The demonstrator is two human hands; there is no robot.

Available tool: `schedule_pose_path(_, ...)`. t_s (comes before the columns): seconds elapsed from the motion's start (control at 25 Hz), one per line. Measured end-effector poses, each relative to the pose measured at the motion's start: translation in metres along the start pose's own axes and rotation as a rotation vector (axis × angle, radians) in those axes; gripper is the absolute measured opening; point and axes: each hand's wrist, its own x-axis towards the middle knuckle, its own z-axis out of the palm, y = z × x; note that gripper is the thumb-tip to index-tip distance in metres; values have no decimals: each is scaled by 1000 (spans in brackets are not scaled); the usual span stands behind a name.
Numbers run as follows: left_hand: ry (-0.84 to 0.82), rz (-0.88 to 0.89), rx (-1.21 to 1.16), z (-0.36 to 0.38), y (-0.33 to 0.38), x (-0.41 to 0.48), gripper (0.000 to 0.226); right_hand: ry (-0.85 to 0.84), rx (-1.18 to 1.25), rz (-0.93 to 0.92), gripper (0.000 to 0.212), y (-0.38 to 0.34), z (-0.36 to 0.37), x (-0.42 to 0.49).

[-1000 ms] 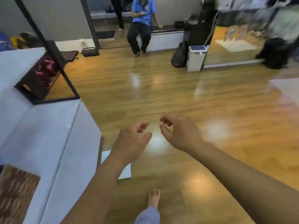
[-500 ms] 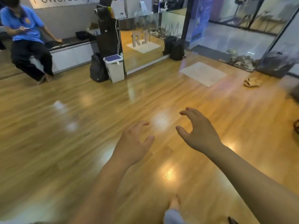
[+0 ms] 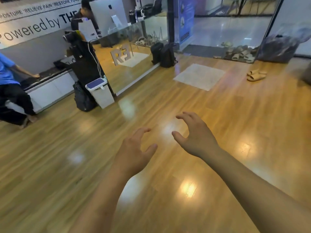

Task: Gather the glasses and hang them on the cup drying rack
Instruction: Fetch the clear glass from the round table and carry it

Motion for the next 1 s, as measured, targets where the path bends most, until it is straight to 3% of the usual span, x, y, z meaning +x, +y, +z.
schedule_pose_path(0.52, -388, 328, -235, 262, 144, 333, 51, 231, -226, 436, 48, 274, -175, 144)
schedule_pose_path(0.8, -579, 621, -337, 392, 308, 486, 52, 426, -333, 721, 52, 395, -303, 186)
schedule_pose_path(1.0, -665, 738, -316, 484, 396, 551, 53, 518, -328, 808, 59, 503, -361, 207)
